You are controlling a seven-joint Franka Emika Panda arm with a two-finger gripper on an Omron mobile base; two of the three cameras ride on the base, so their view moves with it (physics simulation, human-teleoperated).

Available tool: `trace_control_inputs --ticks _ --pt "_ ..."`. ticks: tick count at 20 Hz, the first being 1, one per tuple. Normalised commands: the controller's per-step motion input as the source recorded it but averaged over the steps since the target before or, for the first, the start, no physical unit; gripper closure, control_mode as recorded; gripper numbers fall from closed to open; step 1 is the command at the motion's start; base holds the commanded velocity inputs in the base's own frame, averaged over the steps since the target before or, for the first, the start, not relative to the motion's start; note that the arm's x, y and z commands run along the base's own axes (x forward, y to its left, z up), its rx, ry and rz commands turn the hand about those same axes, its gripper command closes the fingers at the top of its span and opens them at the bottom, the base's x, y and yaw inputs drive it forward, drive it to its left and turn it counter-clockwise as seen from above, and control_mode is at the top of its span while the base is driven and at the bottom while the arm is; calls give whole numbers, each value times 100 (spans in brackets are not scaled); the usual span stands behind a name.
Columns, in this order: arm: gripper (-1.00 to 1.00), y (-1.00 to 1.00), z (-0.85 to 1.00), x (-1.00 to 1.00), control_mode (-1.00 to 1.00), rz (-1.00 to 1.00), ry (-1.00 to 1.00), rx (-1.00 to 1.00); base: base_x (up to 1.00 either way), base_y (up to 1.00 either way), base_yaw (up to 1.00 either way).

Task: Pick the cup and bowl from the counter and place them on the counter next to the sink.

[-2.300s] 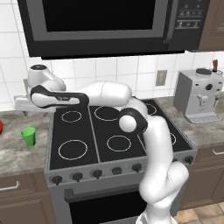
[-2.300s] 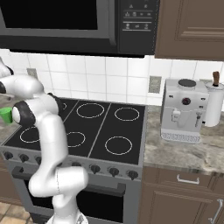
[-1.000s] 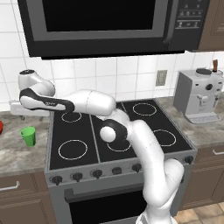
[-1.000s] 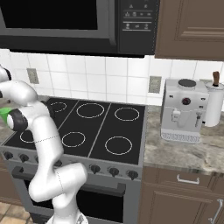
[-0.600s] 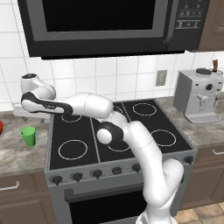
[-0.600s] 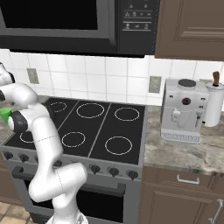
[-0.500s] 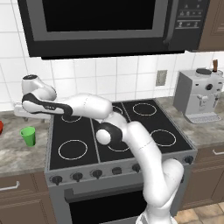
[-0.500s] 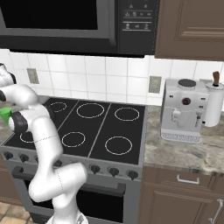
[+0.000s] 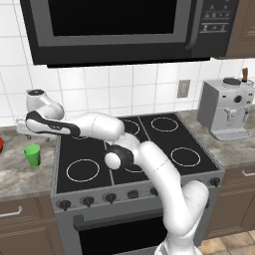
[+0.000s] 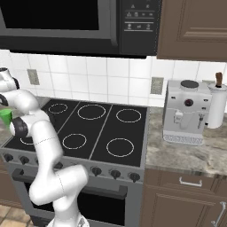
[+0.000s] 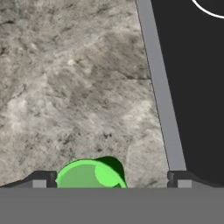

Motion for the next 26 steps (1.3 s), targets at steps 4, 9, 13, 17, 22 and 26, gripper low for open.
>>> trace_control_inputs --ticks 4,9,13,17,22,26 --pt "-100 26 0 1 -100 0 1 0 0 0 0" --pt "-100 8 0 0 -100 0 1 0 0 0 0" --pt "-100 -1 0 -23 -100 0 0 0 0 0 0" --pt "-100 -7 0 -21 -100 0 0 0 0 0 0" --pt "-100 -8 -10 -8 -100 0 0 0 0 0 0" --pt "-100 -19 -25 0 -100 0 0 0 0 0 0"
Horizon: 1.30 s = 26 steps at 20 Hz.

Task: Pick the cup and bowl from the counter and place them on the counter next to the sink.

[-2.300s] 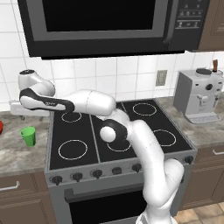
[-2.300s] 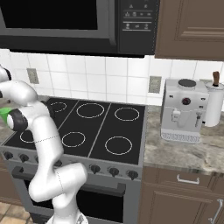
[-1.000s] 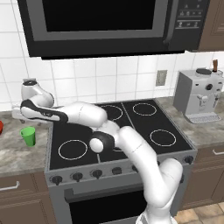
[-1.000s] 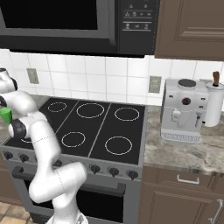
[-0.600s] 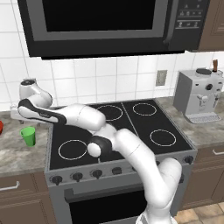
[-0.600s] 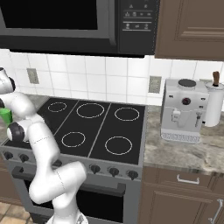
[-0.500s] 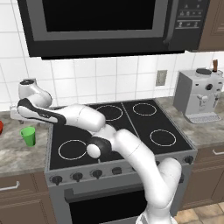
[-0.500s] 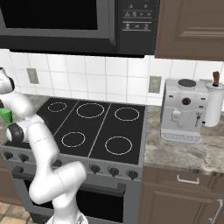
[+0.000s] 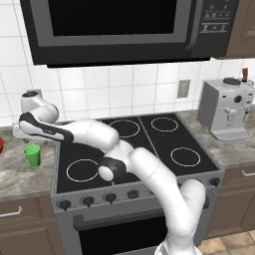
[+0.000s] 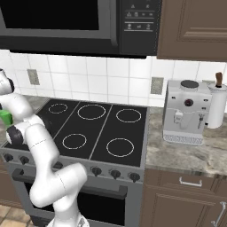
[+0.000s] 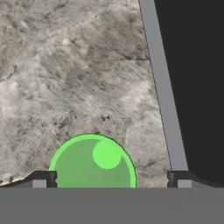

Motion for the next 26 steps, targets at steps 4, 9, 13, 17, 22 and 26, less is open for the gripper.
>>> trace_control_inputs --ticks 4,9,13,17,22,26 --pt "-100 -23 -12 -1 -100 0 0 0 0 0 0" --pt "-100 -7 0 -12 -100 0 0 0 0 0 0" --pt "-100 0 -1 -21 -100 0 0 2 0 0 0" --pt "-100 0 -16 -13 -100 0 0 1 0 0 0" --pt "-100 0 -35 0 -100 0 0 0 0 0 0" --pt "-100 0 -30 0 -100 0 0 0 0 0 0"
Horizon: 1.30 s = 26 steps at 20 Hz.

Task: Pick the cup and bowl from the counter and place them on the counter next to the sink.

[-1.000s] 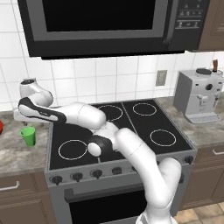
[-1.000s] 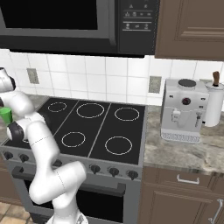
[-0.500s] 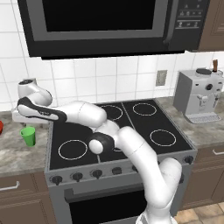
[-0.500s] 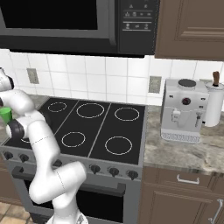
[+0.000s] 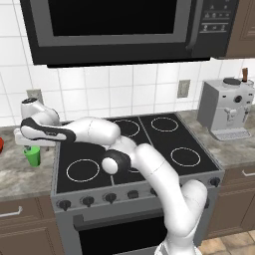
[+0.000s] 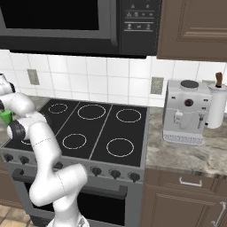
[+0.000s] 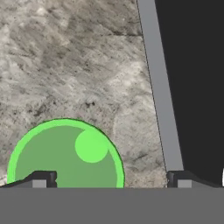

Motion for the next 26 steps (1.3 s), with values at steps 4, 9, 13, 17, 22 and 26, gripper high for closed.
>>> trace_control_inputs --ticks 4,9,13,17,22,26 --pt "-100 0 -26 0 -100 0 0 0 0 0 0" --pt "-100 0 -27 0 -100 -1 0 0 0 0 0" --pt "-100 0 -15 0 -100 -1 0 0 0 0 0" --pt "100 0 0 0 -100 0 0 0 0 0 0" --pt "100 0 0 0 -100 0 0 0 0 0 0" --pt "100 1 0 0 -100 0 0 0 0 0 0"
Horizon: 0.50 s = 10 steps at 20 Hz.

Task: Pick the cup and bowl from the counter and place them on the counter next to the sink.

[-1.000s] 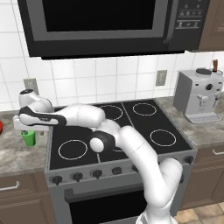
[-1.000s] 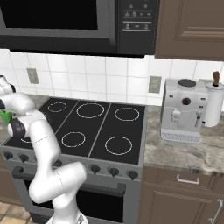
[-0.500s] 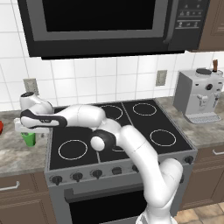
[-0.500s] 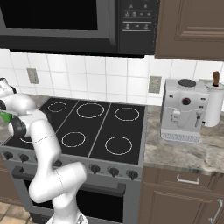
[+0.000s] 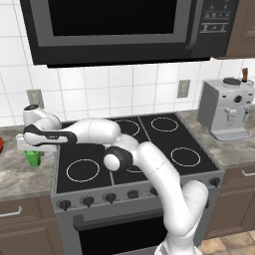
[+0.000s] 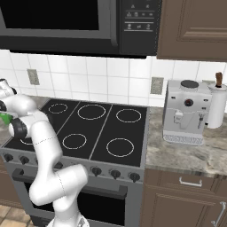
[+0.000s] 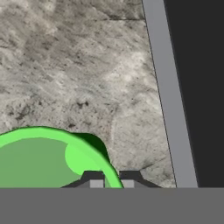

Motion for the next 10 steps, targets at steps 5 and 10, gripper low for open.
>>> trace_control_inputs --ticks 5,10 --pt "100 -1 14 -7 -100 0 0 0 0 0 0" --pt "100 -44 65 -68 -100 0 2 2 0 0 0"
